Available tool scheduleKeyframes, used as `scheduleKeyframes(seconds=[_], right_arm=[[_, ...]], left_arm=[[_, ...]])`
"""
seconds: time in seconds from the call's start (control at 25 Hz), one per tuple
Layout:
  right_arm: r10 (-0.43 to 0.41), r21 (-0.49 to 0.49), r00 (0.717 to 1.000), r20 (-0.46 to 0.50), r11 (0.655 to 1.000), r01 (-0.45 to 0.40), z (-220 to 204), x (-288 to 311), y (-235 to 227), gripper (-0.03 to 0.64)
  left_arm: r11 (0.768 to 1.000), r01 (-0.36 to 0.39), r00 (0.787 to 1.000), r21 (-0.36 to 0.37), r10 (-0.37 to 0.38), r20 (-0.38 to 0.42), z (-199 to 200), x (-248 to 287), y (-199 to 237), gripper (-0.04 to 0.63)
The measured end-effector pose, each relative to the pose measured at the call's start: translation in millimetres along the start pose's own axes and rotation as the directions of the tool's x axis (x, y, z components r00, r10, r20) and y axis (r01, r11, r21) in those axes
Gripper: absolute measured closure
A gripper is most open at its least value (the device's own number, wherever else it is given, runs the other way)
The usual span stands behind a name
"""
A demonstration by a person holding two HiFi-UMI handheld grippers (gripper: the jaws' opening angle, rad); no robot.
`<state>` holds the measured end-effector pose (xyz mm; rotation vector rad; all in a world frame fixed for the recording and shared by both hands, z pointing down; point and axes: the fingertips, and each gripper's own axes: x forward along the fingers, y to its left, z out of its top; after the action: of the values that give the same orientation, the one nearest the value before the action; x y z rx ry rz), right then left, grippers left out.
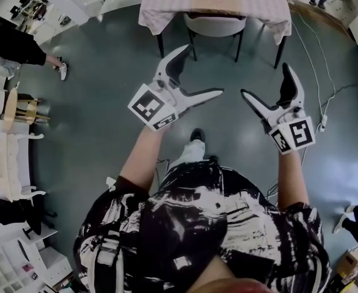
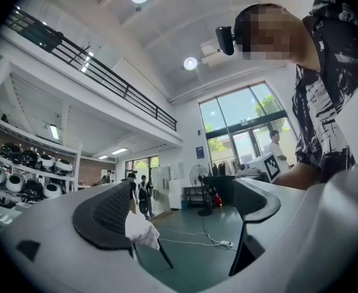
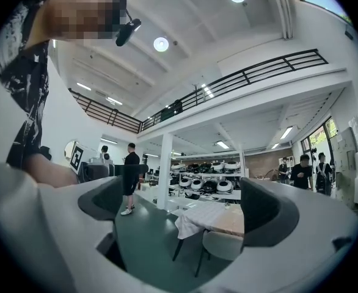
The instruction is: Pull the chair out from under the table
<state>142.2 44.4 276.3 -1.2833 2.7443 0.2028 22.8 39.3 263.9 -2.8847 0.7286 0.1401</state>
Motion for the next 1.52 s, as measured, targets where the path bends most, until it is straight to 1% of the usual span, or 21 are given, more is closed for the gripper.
scheduleKeyframes(seconds=[0.2,0.32,0.56,0.68,0.8,0.96,1.04,1.2,1.36,1.52], right_arm=[[-0.021,-0.017,1.0,-0.02,1.0,0.02,-22.2,27.5,-18.3,0.043],[-0.034,-0.024,0.999,-0.038,0.999,0.034,-31.3,58.3,-36.6,0.043],[-0.072,-0.038,0.996,-0.045,0.997,0.071,-25.9,126.5,-59.6,0.043],[-0.102,-0.038,0.994,-0.048,0.994,0.1,-37.4,157.5,-75.8,0.043],[-0.119,-0.033,0.991,-0.062,0.993,0.117,-51.5,182.6,-92.4,0.043],[-0.127,-0.037,0.988,-0.088,0.992,0.124,-59.2,204.9,-114.6,0.043],[-0.124,-0.037,0.988,-0.088,0.992,0.121,-65.7,209.4,-131.6,0.043],[-0.105,-0.034,0.991,-0.085,0.994,0.102,-83.2,210.1,-153.9,0.043],[-0.063,-0.025,0.995,-0.077,0.998,0.061,-92.8,250.4,-175.6,0.043],[-0.028,-0.015,0.997,-0.073,1.0,0.027,-85.2,274.7,-218.3,0.043]], left_arm=[[0.999,0.034,0.999,-0.008,-0.034,0.018,-21.7,18.9,34.0,0.064],[0.998,0.056,0.998,-0.017,-0.056,0.032,-30.5,34.0,68.2,0.064],[0.994,0.106,0.994,-0.031,-0.105,0.039,-29.0,45.1,135.8,0.064],[0.991,0.133,0.991,-0.029,-0.132,0.034,-40.3,53.1,170.5,0.064],[0.989,0.141,0.99,-0.033,-0.14,0.032,-53.0,64.2,202.8,0.064],[0.988,0.148,0.989,-0.053,-0.146,0.038,-62.1,79.8,229.7,0.065],[0.988,0.146,0.989,-0.055,-0.144,0.038,-70.2,94.8,236.2,0.065],[0.988,0.143,0.989,-0.05,-0.142,0.031,-85.0,118.5,234.7,0.066],[0.992,0.122,0.992,-0.027,-0.121,0.016,-88.1,133.0,270.2,0.066],[0.995,0.096,0.995,-0.013,-0.096,0.004,-79.0,168.7,297.5,0.066]])
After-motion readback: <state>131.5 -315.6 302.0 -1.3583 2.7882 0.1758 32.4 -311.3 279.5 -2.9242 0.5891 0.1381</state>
